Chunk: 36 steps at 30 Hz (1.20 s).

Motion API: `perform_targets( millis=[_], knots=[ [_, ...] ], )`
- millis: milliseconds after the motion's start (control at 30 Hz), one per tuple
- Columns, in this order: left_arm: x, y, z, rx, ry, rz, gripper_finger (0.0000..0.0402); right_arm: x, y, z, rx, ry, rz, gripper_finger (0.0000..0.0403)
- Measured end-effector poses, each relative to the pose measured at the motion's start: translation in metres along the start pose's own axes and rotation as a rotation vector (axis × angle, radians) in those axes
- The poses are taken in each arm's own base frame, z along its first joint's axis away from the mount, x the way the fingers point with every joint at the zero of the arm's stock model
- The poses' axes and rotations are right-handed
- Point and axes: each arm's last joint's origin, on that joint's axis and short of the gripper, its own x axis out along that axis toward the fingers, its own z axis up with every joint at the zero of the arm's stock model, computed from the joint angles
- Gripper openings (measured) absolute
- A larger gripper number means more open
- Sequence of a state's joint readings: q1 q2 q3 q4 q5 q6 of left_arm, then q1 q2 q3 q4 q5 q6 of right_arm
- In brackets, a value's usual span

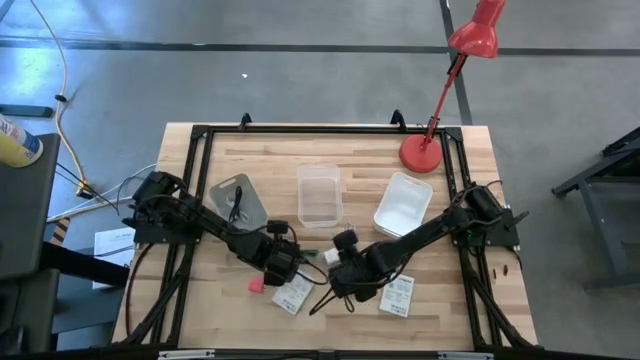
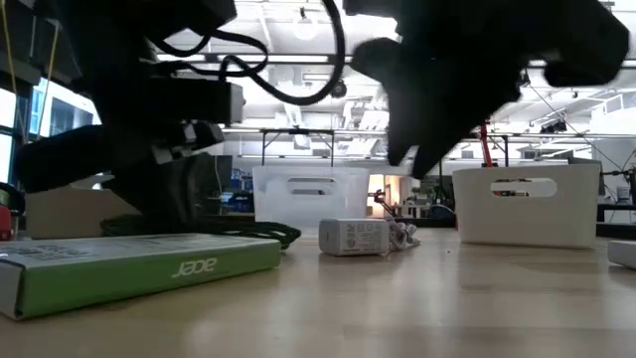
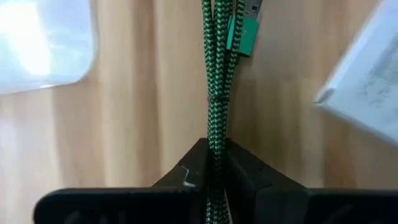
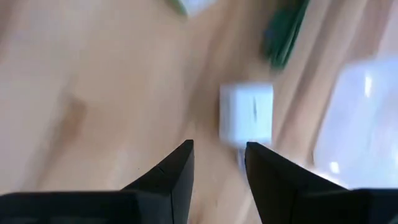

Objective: Pick and place items into bin
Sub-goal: Put the green charger cable into the gray bin

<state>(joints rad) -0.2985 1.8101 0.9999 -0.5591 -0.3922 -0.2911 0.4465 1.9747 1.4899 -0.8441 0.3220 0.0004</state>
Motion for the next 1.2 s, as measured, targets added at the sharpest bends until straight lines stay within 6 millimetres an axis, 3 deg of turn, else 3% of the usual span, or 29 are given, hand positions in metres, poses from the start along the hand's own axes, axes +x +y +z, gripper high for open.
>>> perform_targets(
  millis=[167,333,600,800,900,1033,1200],
  knots=[
    [-0.017,0.005,0.012,0.03,-0.003,0.049,0.0008,-0.005,0.008,-0.013,0.019,0.112,-0.102,0.0134],
    [-0.037,0.01,0.025,0.072,-0.028,0.073,0.0012,-0.02,0.014,-0.013,0.007,0.066,-0.134,0.0134],
    [-0.08,0.021,0.04,0.132,-0.022,0.156,0.0008,-0.079,0.0,-0.02,0.044,-0.109,-0.126,0.0133],
    [-0.113,0.022,0.04,0.195,0.032,0.257,0.0005,-0.105,-0.009,-0.06,0.097,-0.31,-0.111,0.0133],
    [-0.124,0.025,0.034,0.204,0.103,0.296,0.0003,-0.098,-0.01,-0.089,0.156,-0.433,-0.087,0.0133],
    [-0.132,0.035,0.019,0.176,0.248,0.366,0.0004,-0.072,-0.011,-0.125,0.227,-0.561,-0.079,0.0133],
    [-0.134,0.04,0.008,0.156,0.278,0.347,0.0002,-0.043,-0.011,-0.148,0.291,-0.681,-0.037,0.0133]
  ],
)
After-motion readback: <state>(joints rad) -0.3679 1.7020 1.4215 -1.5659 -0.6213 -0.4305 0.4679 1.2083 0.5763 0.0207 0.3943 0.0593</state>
